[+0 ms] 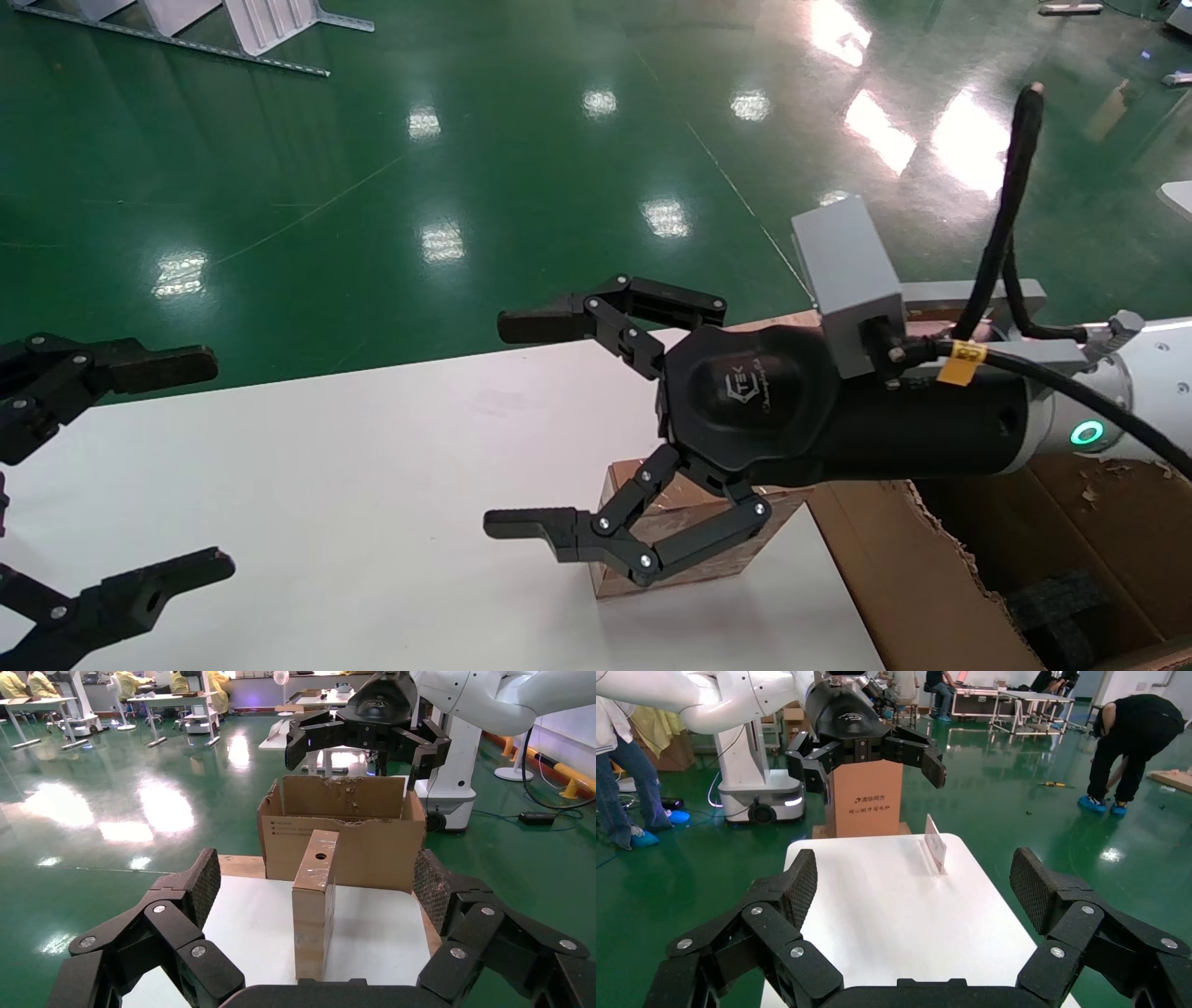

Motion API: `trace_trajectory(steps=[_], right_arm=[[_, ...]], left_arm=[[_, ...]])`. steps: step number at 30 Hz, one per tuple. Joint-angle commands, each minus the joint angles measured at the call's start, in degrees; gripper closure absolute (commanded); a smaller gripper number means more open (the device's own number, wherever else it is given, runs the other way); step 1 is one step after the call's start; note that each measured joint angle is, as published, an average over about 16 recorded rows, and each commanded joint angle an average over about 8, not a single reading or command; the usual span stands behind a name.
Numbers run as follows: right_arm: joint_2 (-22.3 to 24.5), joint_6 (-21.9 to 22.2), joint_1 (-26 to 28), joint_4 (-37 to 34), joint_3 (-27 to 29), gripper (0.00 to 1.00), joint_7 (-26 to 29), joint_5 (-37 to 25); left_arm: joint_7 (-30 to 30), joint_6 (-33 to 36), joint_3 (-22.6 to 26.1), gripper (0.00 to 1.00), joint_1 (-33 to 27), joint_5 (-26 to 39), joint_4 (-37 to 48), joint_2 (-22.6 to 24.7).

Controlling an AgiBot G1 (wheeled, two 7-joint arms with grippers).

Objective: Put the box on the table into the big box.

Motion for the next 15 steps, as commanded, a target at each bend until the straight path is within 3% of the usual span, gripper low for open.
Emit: trace_trajectory(steps=[1, 15], right_arm=[[0.0, 0.0, 0.0, 0.0, 0.0, 0.00, 0.0, 0.0], [0.0, 0.0, 0.0, 0.0, 0.0, 0.00, 0.0, -0.1]], left_arm=[[0.0, 0.0, 0.0, 0.00, 0.0, 0.0, 0.0, 0.0], [0.0, 0.0, 0.0, 0.00, 0.0, 0.0, 0.0, 0.0]])
